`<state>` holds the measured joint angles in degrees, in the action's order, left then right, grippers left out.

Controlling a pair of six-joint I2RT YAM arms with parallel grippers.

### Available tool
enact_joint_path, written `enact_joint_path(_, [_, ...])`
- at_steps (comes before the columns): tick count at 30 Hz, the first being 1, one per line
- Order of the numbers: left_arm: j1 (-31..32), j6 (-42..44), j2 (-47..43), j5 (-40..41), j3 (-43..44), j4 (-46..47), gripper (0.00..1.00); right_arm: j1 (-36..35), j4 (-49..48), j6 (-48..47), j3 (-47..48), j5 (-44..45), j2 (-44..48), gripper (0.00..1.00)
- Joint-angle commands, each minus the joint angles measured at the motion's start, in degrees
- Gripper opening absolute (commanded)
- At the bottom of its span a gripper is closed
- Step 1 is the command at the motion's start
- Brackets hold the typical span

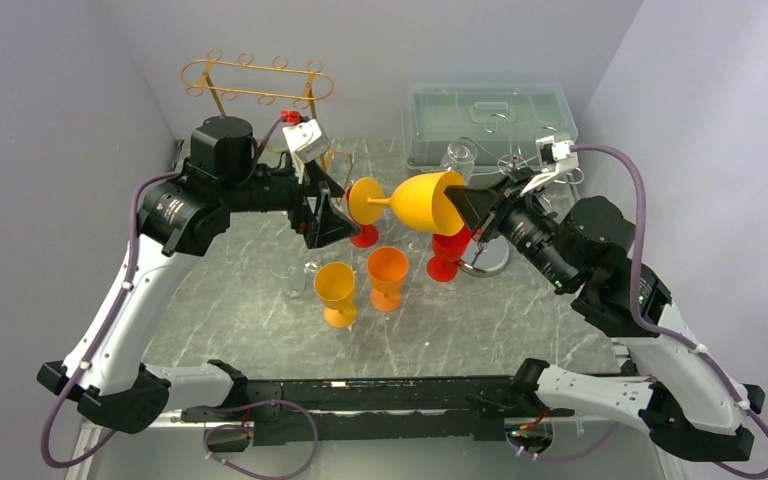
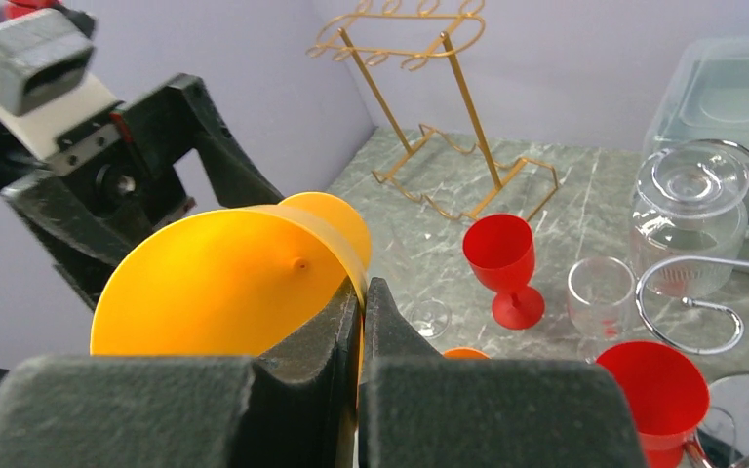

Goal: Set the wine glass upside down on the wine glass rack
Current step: Turn the wine glass upside down at the wine rack.

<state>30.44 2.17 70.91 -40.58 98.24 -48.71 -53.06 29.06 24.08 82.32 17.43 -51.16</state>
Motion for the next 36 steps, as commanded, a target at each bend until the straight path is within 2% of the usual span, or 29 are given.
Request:
enact_joint_path(1, [-0.11,-1.82,1.25,-1.83,0.66,3.69,0.99,-0.09,-6.98,-0.36,0.65,-1.66,1.46,0.00])
enact_joint_path(4, [-0.11,-3.90,1.87,-2.23,0.49,4.11,0.99,-0.11,-8.55,-0.18,-0.22,-2.57,1.62,0.00])
enact_joint_path(8, [-0.11,-4.55,2.62,-2.28,1.11,5.38,0.93,-0.08,-9.83,0.21,-1.46,-4.49,1.54,0.00])
enact_joint_path(13, [-0.11,-4.22,4.06,-4.11,3.73,5.52,0.79,-0.07,-11.26,0.99,-4.44,-6.00,1.86,0.00])
enact_joint_path(15, [-0.12,-3.24,4.29,-5.37,4.19,5.15,0.63,-0.10,-13.02,1.21,-6.19,-6.95,2.38,0.00])
enact_joint_path(17, [-0.11,-1.30,4.34,-5.36,4.52,4.36,0.33,-0.12,-14.42,1.64,-7.81,-7.63,2.82,0.00])
enact_joint_path(19, [-0.11,1.00,4.20,-3.96,5.23,3.44,0.13,-0.16,-14.99,1.68,-9.15,-8.03,3.25,0.00])
enact_joint_path(21, [-0.11,3.84,4.25,-3.14,6.61,1.94,0.00,-0.12,-14.32,1.49,-9.74,-7.95,3.71,0.00])
enact_joint_path(22, [-0.11,5.73,4.35,-2.46,7.47,0.65,0.00,-0.12,-13.56,1.24,-9.73,-7.91,3.87,0.00])
enact_joint_path(23, [-0.11,7.40,4.41,-1.99,8.28,-0.19,0.00,-0.12,-12.84,0.98,-9.58,-7.91,4.09,0.03])
enact_joint_path(24, [-0.11,9.44,4.51,-1.81,9.02,-0.90,0.00,-0.12,-11.63,0.57,-9.26,-8.12,4.28,0.13])
enact_joint_path(25, [-0.14,12.46,4.26,-1.60,9.41,-1.35,0.00,-0.12,-9.90,-0.22,-8.64,-8.98,4.25,0.28])
enact_joint_path(26, [-0.12,14.93,3.75,-1.36,9.54,-1.14,0.00,-0.12,-7.28,-1.89,-7.67,-10.58,3.92,0.47])
enact_joint_path(31, [-0.11,31.85,-0.48,-0.37,6.78,1.85,0.00,-0.12,9.99,-8.20,-1.25,-16.02,3.78,0.96])
enact_joint_path(32, [-0.11,36.62,-1.10,-0.41,6.30,1.25,0.00,-0.12,12.63,-9.04,-0.56,-17.00,4.46,0.99])
enact_joint_path(36, [-0.11,50.72,-4.67,0.39,1.08,3.30,0.00,-0.12,16.76,-10.09,1.07,-20.21,7.19,1.00])
